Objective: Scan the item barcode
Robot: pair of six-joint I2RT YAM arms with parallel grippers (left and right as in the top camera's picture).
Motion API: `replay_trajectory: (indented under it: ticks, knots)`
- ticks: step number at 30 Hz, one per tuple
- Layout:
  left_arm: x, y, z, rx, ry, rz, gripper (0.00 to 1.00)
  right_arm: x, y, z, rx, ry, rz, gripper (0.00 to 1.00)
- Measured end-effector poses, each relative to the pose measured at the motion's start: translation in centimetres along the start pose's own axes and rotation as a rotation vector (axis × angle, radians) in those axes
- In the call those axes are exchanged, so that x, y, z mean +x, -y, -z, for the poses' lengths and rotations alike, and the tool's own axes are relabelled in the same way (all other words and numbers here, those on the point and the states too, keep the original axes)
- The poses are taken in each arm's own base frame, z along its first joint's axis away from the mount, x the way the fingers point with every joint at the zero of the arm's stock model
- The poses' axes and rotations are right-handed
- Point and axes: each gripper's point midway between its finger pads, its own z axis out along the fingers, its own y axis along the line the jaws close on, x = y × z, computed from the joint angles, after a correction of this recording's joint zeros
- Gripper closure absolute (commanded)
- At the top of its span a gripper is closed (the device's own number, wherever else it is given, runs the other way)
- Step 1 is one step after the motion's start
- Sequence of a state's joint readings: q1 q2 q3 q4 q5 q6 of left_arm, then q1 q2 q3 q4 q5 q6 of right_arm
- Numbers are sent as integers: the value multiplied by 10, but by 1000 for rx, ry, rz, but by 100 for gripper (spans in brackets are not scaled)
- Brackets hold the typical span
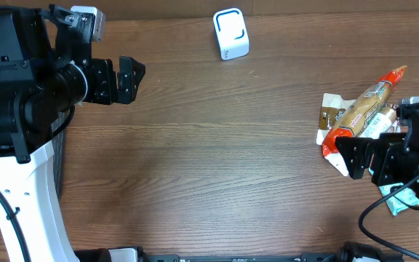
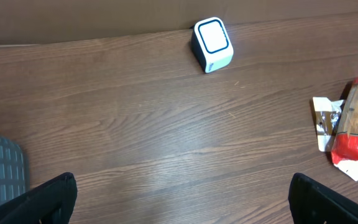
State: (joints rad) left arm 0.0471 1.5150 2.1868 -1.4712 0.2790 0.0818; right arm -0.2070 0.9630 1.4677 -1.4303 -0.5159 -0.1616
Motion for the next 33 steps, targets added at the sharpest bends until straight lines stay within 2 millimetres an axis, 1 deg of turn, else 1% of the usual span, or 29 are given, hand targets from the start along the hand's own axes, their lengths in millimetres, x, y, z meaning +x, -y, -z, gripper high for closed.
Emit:
replay_trajectory:
  ticks: [3,6,8,11,13,16,17,18,21,26,30,33]
  knots:
    - [0,0,0,0,0,0,1,-7,1,0,3,28,17,0]
    - [0,0,0,0,0,0,0,-24,1,1,11,103,69,0]
    - [0,0,0,0,1,0,0,-35,-4,1,15,183,143,0]
    - [0,0,0,0,1,0,0,-39,-15,-1,13,294,253,0]
    - [0,0,0,-1,-1,0,1,-31,-21,-2,14,365,304,0]
    - [0,0,0,-1,0,0,0,-17,-19,-8,32,477,332,0]
    - [0,0,0,-1,0,0,1,-11,-16,-12,38,501,328,0]
    - [0,0,0,-1,0,0,0,0,-10,-20,46,524,320,0]
    - [0,0,0,0,0,0,0,20,5,-40,67,581,308,0]
    - [0,0,0,0,0,0,0,51,24,-69,77,657,304,0]
    - [0,0,0,0,0,0,1,67,34,-88,79,706,309,0]
    - [0,0,0,0,0,0,0,73,41,-99,85,730,310,0]
